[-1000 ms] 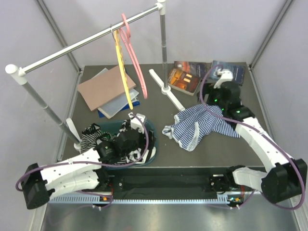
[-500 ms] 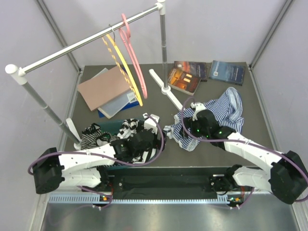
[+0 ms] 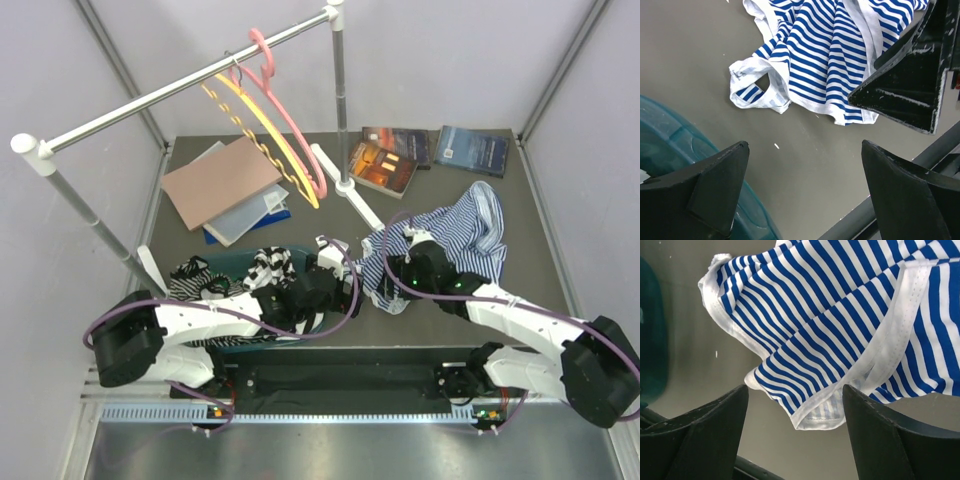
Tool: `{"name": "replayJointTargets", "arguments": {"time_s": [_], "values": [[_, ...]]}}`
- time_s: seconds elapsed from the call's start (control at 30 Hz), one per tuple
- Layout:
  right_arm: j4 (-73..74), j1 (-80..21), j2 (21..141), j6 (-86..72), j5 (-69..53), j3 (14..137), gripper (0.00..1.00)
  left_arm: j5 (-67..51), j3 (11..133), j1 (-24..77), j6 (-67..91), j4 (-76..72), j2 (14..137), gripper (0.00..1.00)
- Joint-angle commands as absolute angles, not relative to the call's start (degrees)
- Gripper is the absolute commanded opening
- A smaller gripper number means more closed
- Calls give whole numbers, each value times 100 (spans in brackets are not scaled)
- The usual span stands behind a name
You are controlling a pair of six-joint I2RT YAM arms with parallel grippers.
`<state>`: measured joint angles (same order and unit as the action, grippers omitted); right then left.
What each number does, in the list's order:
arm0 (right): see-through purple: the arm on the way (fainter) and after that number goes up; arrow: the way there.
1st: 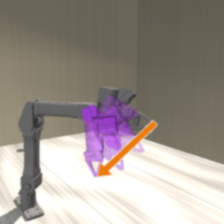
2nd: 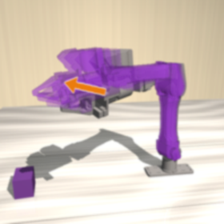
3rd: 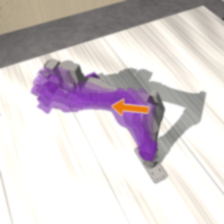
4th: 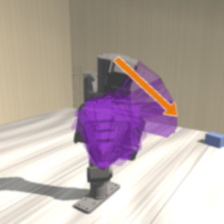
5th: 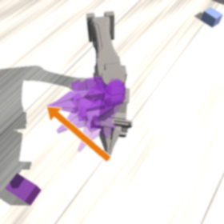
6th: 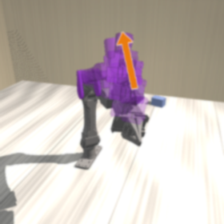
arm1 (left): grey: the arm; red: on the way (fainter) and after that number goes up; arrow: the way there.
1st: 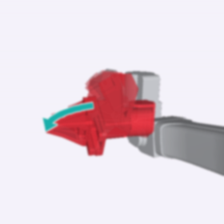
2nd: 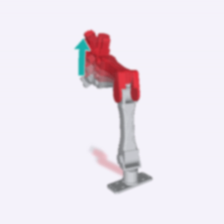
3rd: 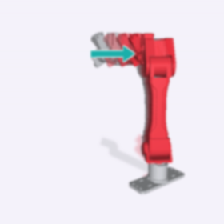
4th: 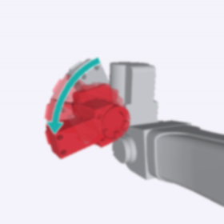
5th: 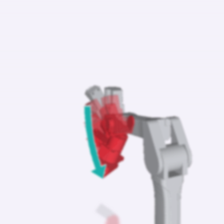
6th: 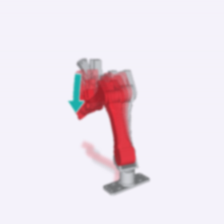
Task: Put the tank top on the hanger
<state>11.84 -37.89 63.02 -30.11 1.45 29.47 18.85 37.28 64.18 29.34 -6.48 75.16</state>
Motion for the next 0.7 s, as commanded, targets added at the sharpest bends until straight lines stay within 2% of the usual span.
{"name": "replayJointTargets", "arguments": {"time_s": [0.0,0.23,0.3,0.33,0.37,0.43,0.47,0.5,0.53,0.67], "values": [[818,-3885,6363,-3217,71,2813,75,1925,3859,6434,3146,-932,7567,99],[510,-3929,6986,-3217,140,2909,75,1898,3902,6434,3155,-844,7576,99],[431,-3929,7057,-3191,176,2944,69,1942,3885,6434,3146,-844,7532,99],[352,-3937,7110,-3164,176,2953,65,1968,3876,6434,3146,-835,7515,99],[317,-3937,7136,-3155,176,2971,50,1995,3867,6434,3146,-835,7515,99],[246,-3929,7189,-3120,167,3041,31,2056,3885,6434,3146,-791,7506,99],[176,-3937,7198,-3085,167,3085,12,2074,3885,6434,3146,-774,7497,99],[167,-3937,7207,-3076,158,3207,5,2109,3902,6434,3146,-747,7497,99],[219,-3946,7198,-2998,150,3286,0,2109,3911,6434,3146,-712,7506,99],[807,-3876,6971,-2480,561,4032,0,2206,3990,6434,3120,-510,7445,99]]}}
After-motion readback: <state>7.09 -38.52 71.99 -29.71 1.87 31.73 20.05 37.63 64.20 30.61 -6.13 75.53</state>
